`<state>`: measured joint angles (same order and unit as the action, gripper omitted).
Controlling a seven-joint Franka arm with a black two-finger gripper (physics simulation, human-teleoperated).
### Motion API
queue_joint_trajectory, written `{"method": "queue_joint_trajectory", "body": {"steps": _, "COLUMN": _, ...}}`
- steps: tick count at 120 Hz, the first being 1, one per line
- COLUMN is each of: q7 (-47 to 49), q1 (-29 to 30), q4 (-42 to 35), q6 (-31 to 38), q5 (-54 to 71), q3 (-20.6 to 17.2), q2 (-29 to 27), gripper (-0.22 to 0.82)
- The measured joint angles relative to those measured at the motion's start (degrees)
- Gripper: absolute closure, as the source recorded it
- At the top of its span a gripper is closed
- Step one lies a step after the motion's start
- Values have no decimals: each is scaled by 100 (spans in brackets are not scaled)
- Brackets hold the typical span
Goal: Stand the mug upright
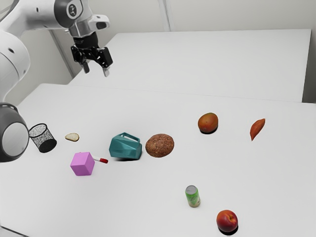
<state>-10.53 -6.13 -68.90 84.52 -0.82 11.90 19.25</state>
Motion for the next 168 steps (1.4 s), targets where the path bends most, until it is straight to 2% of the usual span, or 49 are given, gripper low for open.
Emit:
{"method": "queue_joint_trajectory", "body": {"steps": 26, "q7": -127, "q1": -32, "q4": -271, "q6": 19, "q5": -24, "q3": 47, "q2": -228, "gripper": 0}}
{"method": "queue_joint_trajectory", "body": {"steps": 51, "q7": -175, "q1": -5, "q4": -2381, "q6": 807, "q5": -277, "q3": 58, "q2": -1216, "gripper": 0}}
{"method": "queue_joint_trajectory", "body": {"steps": 67, "q7": -123, "q1": 46, "q4": -3628, "q6": 1413, "q5": -850, "q3": 339, "q2": -1648, "gripper": 0}}
{"method": "queue_joint_trajectory", "body": {"steps": 77, "q7": -101, "q1": 63, "q4": -4235, "q6": 1791, "q5": -1225, "q3": 540, "q2": -1807, "gripper": 0}}
{"method": "queue_joint_trajectory", "body": {"steps": 91, "q7": -139, "q1": 276, "q4": -4789, "q6": 2341, "q5": -1675, "q3": 624, "q2": -1880, "gripper": 0}}
{"method": "queue_joint_trajectory", "body": {"steps": 109, "q7": -350, "q1": 520, "q4": -5053, "q6": 3031, "q5": -2343, "q3": 674, "q2": -1612, "gripper": 0}}
{"method": "queue_joint_trajectory", "body": {"steps": 132, "q7": -764, "q1": -107, "q4": -5276, "q6": 3690, "q5": -3233, "q3": 677, "q2": -1356, "gripper": 0}}
{"method": "queue_joint_trajectory", "body": {"steps": 168, "q7": -1312, "q1": -62, "q4": -5569, "q6": 4163, "q5": -3919, "q3": 682, "q2": -1264, "gripper": 0}}
